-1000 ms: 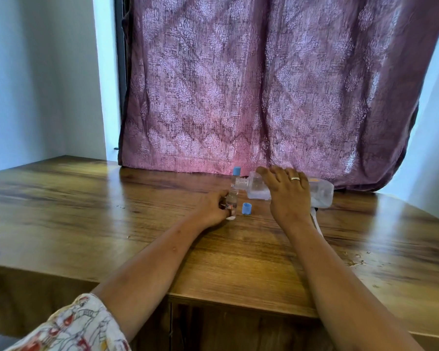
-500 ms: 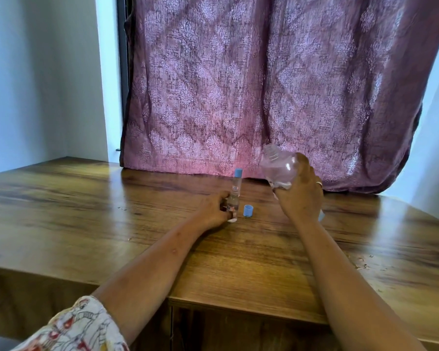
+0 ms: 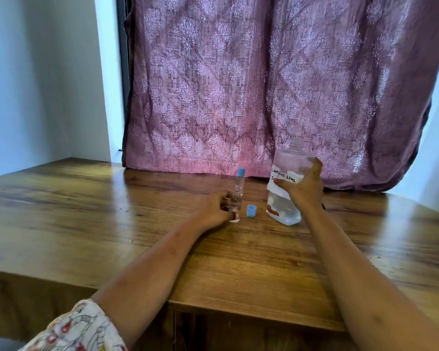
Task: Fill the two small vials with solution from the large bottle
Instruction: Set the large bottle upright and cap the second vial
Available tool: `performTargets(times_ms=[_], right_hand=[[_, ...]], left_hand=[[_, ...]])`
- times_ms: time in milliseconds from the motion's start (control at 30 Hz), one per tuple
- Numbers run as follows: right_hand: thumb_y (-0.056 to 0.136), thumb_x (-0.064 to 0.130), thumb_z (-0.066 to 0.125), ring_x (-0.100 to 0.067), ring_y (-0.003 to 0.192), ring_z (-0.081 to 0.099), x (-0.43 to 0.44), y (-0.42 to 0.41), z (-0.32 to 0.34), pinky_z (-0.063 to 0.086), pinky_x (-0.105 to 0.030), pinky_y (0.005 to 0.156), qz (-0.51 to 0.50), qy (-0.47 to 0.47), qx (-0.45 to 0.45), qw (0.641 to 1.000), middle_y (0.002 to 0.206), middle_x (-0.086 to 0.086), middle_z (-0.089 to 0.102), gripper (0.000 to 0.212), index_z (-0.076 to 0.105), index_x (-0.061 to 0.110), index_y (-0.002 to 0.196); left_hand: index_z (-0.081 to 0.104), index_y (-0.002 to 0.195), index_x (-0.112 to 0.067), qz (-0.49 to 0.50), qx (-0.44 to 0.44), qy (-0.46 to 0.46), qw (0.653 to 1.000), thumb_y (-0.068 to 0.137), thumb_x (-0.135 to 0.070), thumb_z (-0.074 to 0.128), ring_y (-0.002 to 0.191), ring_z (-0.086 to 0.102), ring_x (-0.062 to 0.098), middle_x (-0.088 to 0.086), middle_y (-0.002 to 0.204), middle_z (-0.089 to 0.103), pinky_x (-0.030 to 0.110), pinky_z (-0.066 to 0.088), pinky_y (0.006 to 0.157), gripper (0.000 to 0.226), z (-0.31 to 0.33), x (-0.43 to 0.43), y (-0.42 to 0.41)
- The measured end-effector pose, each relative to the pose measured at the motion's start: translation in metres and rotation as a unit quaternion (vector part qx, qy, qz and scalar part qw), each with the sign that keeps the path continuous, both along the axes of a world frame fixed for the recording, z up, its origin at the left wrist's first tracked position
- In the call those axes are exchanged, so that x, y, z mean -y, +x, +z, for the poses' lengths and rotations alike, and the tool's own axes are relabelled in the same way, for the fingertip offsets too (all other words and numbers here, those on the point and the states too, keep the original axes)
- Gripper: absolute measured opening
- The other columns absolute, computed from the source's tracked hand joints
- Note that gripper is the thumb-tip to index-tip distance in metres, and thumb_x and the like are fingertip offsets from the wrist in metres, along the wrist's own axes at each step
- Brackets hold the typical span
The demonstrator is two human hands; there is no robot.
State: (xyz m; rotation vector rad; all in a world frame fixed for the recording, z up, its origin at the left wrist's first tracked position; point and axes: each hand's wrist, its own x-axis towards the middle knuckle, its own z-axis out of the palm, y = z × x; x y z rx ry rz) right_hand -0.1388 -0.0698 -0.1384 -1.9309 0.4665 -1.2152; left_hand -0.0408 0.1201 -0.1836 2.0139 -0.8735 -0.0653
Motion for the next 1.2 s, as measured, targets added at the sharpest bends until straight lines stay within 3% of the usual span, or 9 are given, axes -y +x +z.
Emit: performTargets(times_ms=[167, 267, 367, 467, 633, 733, 833, 1033, 1200], right_hand=[[0.067, 0.043, 0.08, -0.029, 0.131, 0.036, -0.005, -0.005, -0.003, 0.032, -0.045, 0.105, -0.068, -0.072, 0.013, 0.995, 0.143, -0.014, 0.035, 0.106, 0.015, 0.019, 0.147], [0.083, 0.042, 0.062, -0.028, 0.122, 0.043, -0.02, -0.007, 0.004, 0.032, -0.04, 0.104, -0.186, -0.287, 0.068, 0.937, 0.133, -0.012, 0.047, 0.069, 0.034, 0.013, 0.139], [0.09, 0.021, 0.047, -0.024, 0.091, 0.059, -0.044, -0.004, 0.015, 0.048, -0.029, 0.075, -0.109, -0.375, 0.037, 0.92, 0.1, -0.008, 0.063, 0.023, 0.054, 0.011, 0.109], [0.092, 0.015, 0.047, -0.023, 0.078, 0.063, -0.058, 0.01, 0.013, 0.052, -0.033, 0.067, -0.02, -0.302, -0.141, 0.942, 0.09, -0.006, 0.067, 0.015, 0.059, 0.009, 0.096], [0.088, 0.015, 0.05, -0.028, 0.099, 0.061, -0.052, 0.034, -0.012, 0.049, -0.035, 0.081, 0.032, -0.242, -0.376, 0.894, 0.112, -0.009, 0.065, 0.026, 0.062, 0.016, 0.111], [0.086, 0.021, 0.049, -0.022, 0.085, 0.061, -0.049, 0.038, -0.022, 0.045, -0.029, 0.068, 0.042, -0.213, -0.378, 0.9, 0.101, -0.005, 0.068, 0.023, 0.067, 0.016, 0.099], [0.083, 0.012, 0.055, -0.022, 0.088, 0.062, -0.05, 0.037, -0.023, 0.053, -0.036, 0.08, 0.067, -0.238, -0.396, 0.884, 0.098, -0.005, 0.067, 0.015, 0.066, 0.015, 0.093], [0.078, 0.008, 0.06, -0.021, 0.087, 0.061, -0.05, 0.032, -0.025, 0.053, -0.036, 0.079, 0.084, -0.246, -0.384, 0.886, 0.096, -0.006, 0.065, 0.011, 0.063, 0.015, 0.087], [0.076, 0.007, 0.065, -0.017, 0.086, 0.059, -0.042, 0.034, -0.009, 0.046, -0.026, 0.076, 0.083, -0.19, -0.197, 0.958, 0.097, -0.007, 0.067, 0.017, 0.068, 0.014, 0.091]], left_hand=[[0.06, 0.113, -0.017, -0.009, -0.009, 0.001, 1.0, 0.072, -0.017, 0.078, 0.1, 0.061, 0.015, 0.003, 0.108, 0.066, 0.029, 0.049, 0.092, 0.045, -0.001, -0.001, 0.005], [0.061, 0.113, -0.015, -0.015, -0.018, 0.007, 1.0, 0.072, -0.018, 0.079, 0.1, 0.061, 0.014, 0.003, 0.109, 0.066, 0.025, 0.047, 0.089, 0.045, -0.003, -0.001, 0.007], [0.063, 0.111, -0.014, -0.015, -0.014, 0.004, 1.0, 0.073, -0.015, 0.077, 0.098, 0.061, 0.014, 0.003, 0.105, 0.066, 0.024, 0.047, 0.088, 0.04, -0.001, -0.002, 0.005], [0.063, 0.111, -0.012, -0.024, -0.036, -0.003, 0.999, 0.075, -0.008, 0.074, 0.097, 0.06, 0.015, 0.003, 0.101, 0.064, 0.025, 0.048, 0.087, 0.038, 0.001, -0.004, 0.003], [0.059, 0.119, -0.006, -0.042, -0.118, -0.016, 0.992, 0.079, 0.011, 0.058, 0.102, 0.063, 0.022, 0.012, 0.108, 0.068, 0.036, 0.051, 0.091, 0.044, 0.003, -0.012, 0.019], [0.066, 0.108, -0.006, 0.019, -0.08, -0.053, 0.995, 0.088, -0.004, 0.059, 0.099, 0.064, 0.018, 0.01, 0.103, 0.071, 0.035, 0.049, 0.095, 0.022, 0.003, -0.018, 0.033], [0.071, 0.098, -0.009, 0.051, -0.032, -0.054, 0.997, 0.088, -0.02, 0.061, 0.093, 0.066, 0.016, 0.005, 0.093, 0.073, 0.029, 0.052, 0.089, 0.018, 0.005, -0.019, 0.034], [0.074, 0.082, -0.008, 0.069, 0.034, -0.051, 0.996, 0.077, -0.012, 0.074, 0.086, 0.069, 0.016, 0.008, 0.088, 0.075, 0.03, 0.054, 0.086, 0.007, 0.008, -0.014, 0.022], [0.065, 0.061, -0.023, 0.068, 0.032, -0.061, 0.995, 0.069, -0.016, 0.081, 0.075, 0.068, 0.018, 0.004, 0.074, 0.071, 0.04, 0.056, 0.081, 0.019, 0.009, -0.017, 0.02]])
